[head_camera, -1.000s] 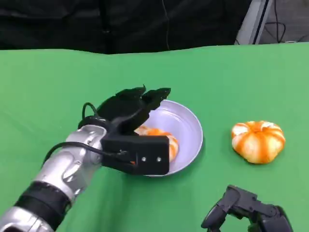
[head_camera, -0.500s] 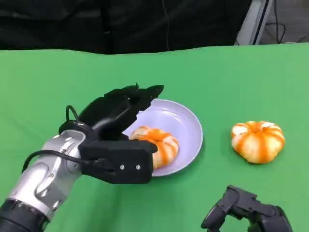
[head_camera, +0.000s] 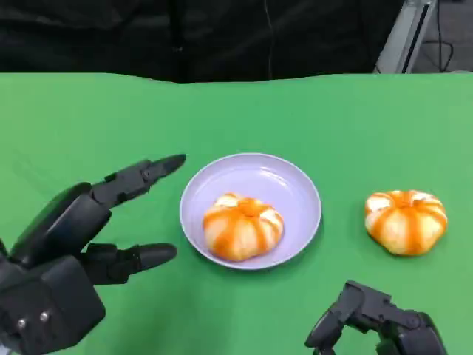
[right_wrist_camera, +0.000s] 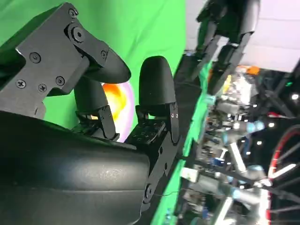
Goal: Grasp the bread from the table and place it into the plate.
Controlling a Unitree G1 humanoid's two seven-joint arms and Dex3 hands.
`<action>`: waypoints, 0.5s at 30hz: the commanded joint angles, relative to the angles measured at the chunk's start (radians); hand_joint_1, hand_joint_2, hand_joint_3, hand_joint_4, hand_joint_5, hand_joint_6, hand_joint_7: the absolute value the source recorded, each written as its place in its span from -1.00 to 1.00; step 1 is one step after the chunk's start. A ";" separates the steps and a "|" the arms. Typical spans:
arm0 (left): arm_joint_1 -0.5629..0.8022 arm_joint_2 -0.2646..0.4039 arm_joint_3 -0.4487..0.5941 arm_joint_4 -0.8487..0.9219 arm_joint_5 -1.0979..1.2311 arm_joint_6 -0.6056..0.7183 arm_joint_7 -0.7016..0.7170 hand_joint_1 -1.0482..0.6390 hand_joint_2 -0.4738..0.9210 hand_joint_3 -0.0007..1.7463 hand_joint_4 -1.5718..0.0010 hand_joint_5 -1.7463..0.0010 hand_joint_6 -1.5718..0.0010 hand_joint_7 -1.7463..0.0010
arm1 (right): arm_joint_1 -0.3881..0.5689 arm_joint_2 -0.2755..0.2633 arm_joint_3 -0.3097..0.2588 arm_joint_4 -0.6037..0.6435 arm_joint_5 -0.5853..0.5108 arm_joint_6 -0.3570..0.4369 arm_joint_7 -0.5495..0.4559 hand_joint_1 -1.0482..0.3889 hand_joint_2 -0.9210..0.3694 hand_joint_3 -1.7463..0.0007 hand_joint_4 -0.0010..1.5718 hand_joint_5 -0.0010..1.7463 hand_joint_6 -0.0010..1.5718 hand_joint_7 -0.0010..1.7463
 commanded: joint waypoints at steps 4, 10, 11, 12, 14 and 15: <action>-0.003 -0.002 0.007 -0.024 -0.009 0.011 -0.021 -0.51 1.00 -0.64 0.51 0.72 0.51 0.88 | 0.016 -0.009 -0.007 -0.008 0.005 -0.006 -0.004 0.36 -0.05 -0.52 -0.04 0.81 0.03 0.47; 0.282 -0.219 0.104 -0.070 -0.309 -0.194 0.046 0.11 0.86 -0.39 0.08 -0.21 -0.04 0.34 | 0.018 -0.015 -0.012 -0.018 0.003 -0.004 -0.001 0.36 -0.04 -0.54 -0.05 0.81 0.03 0.48; 0.323 -0.244 0.111 -0.073 -0.328 -0.221 0.051 0.26 0.67 0.04 0.04 -0.54 0.01 -0.13 | 0.018 -0.017 -0.013 -0.019 0.003 -0.004 -0.001 0.36 -0.04 -0.55 -0.05 0.81 0.03 0.48; 0.345 -0.259 0.115 -0.073 -0.338 -0.238 0.051 0.31 0.59 0.19 0.03 -0.66 0.03 -0.31 | 0.018 -0.018 -0.014 -0.020 0.002 -0.005 -0.001 0.37 -0.04 -0.55 -0.05 0.81 0.03 0.48; 0.349 -0.268 0.120 -0.073 -0.339 -0.246 0.042 0.36 0.53 0.32 0.02 -0.76 0.06 -0.46 | 0.018 -0.018 -0.014 -0.020 0.003 -0.005 0.000 0.37 -0.03 -0.56 -0.05 0.81 0.03 0.48; 0.351 -0.272 0.122 -0.073 -0.339 -0.248 0.039 0.36 0.52 0.34 0.02 -0.77 0.06 -0.49 | 0.018 -0.018 -0.014 -0.020 0.003 -0.005 0.000 0.37 -0.03 -0.56 -0.05 0.81 0.03 0.48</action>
